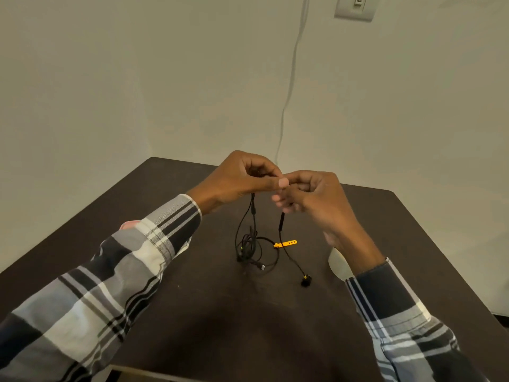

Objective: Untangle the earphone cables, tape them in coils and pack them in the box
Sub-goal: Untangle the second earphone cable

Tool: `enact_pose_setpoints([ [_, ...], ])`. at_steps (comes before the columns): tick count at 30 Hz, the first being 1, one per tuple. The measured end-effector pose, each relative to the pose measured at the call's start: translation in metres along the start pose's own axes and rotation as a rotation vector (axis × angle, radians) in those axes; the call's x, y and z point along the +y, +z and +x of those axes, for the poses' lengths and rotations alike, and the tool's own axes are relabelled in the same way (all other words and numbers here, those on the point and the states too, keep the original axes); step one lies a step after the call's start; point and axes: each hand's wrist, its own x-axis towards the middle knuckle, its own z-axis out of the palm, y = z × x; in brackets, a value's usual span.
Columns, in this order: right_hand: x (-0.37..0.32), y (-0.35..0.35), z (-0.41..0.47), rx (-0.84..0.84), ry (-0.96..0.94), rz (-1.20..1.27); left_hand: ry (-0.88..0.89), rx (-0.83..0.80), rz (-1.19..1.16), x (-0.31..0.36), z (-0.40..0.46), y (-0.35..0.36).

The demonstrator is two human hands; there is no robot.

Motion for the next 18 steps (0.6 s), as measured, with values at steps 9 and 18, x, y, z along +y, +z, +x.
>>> enact_pose_setpoints([
  [9,-0.005,-0.006,0.001,0.1,-0.001,-0.01,-0.212,0.119,0.154,-0.048,-0.028,0.031],
  [18,-0.003,-0.017,0.0,0.093,-0.016,-0.084,-0.21,0.035,-0.139,-0.012,-0.023,0.016],
])
